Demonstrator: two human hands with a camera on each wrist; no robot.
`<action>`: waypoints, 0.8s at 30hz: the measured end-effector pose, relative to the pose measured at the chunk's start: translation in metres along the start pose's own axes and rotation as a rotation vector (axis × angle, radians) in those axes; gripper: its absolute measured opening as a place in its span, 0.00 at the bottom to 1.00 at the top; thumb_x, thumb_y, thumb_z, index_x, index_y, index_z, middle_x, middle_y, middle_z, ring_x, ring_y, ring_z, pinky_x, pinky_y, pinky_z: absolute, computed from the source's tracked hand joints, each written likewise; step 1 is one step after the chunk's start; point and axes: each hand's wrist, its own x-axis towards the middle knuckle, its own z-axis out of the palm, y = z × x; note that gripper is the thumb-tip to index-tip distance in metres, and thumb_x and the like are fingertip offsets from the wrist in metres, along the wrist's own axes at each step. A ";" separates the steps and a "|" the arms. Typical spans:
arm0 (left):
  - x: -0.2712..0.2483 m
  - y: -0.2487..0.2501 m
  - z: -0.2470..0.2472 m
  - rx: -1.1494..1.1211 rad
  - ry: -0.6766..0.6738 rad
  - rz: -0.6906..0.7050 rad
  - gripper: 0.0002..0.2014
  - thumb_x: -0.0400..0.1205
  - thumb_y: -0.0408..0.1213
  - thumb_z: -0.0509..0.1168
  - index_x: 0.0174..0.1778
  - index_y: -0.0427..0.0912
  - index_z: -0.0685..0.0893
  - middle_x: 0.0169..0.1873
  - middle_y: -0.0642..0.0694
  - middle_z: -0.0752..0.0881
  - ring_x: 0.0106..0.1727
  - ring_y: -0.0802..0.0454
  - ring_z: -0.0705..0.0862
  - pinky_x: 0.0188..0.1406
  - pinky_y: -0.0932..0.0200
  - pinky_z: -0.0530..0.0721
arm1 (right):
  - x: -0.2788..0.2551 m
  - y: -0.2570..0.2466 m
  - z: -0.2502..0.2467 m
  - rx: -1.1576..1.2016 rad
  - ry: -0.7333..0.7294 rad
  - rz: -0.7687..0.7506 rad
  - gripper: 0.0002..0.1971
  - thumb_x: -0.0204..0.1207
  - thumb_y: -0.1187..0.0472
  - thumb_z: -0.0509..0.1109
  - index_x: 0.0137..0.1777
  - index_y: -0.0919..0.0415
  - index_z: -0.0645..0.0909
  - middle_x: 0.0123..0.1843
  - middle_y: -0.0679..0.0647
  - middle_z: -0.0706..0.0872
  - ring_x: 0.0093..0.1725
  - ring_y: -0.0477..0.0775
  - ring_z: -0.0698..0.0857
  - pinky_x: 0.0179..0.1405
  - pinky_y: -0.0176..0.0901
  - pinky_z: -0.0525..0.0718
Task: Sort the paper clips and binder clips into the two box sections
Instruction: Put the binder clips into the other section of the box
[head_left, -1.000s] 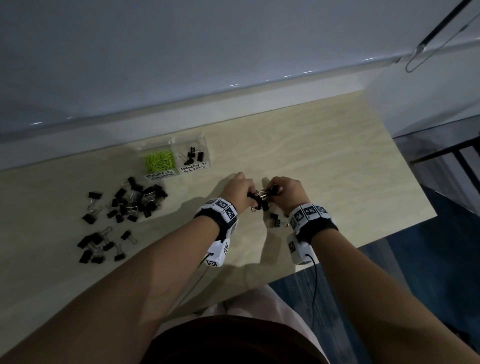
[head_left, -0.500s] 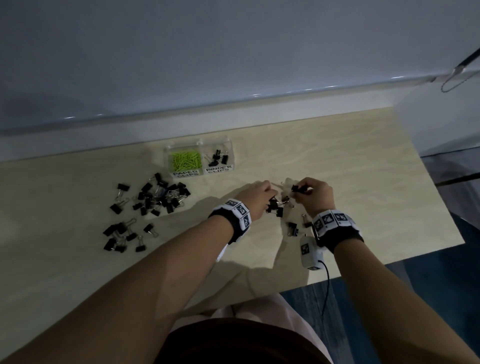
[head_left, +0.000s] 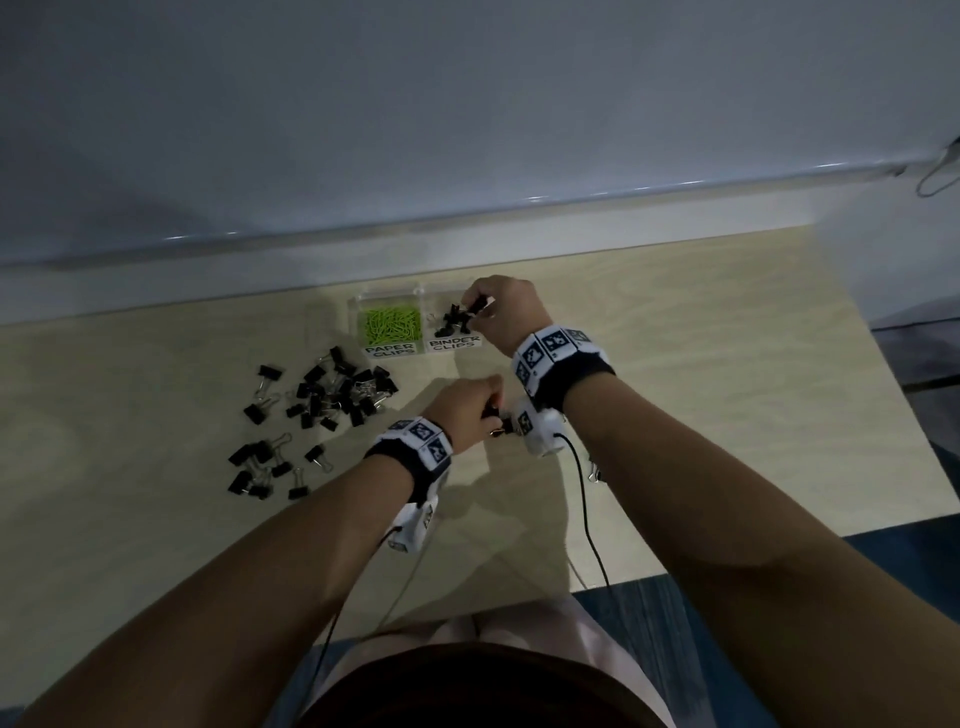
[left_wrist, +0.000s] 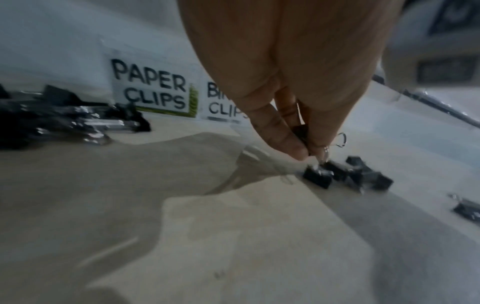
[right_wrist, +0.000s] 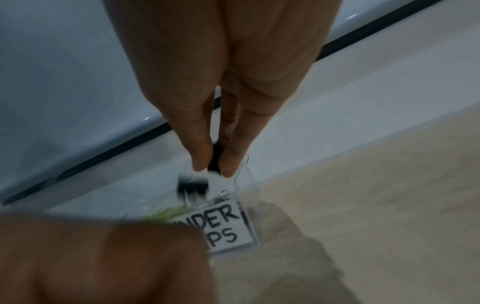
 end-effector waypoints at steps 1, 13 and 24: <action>-0.002 -0.001 -0.007 -0.042 0.032 -0.008 0.08 0.77 0.36 0.69 0.45 0.41 0.75 0.39 0.45 0.84 0.41 0.46 0.83 0.40 0.58 0.77 | 0.000 0.002 -0.001 -0.009 -0.014 0.007 0.11 0.68 0.75 0.71 0.48 0.61 0.86 0.50 0.57 0.88 0.47 0.54 0.86 0.52 0.44 0.86; 0.042 -0.021 -0.087 0.024 0.435 -0.096 0.08 0.77 0.31 0.67 0.50 0.40 0.79 0.50 0.41 0.84 0.48 0.43 0.83 0.48 0.50 0.83 | -0.098 0.096 -0.039 -0.294 -0.144 0.223 0.20 0.70 0.76 0.62 0.51 0.53 0.85 0.57 0.53 0.85 0.55 0.53 0.83 0.57 0.46 0.84; -0.006 0.004 0.024 0.253 -0.054 0.130 0.27 0.76 0.43 0.70 0.72 0.46 0.74 0.66 0.47 0.74 0.66 0.46 0.72 0.68 0.52 0.70 | -0.112 0.094 -0.008 -0.357 -0.087 0.092 0.03 0.68 0.73 0.67 0.37 0.72 0.82 0.43 0.67 0.81 0.38 0.67 0.83 0.36 0.52 0.84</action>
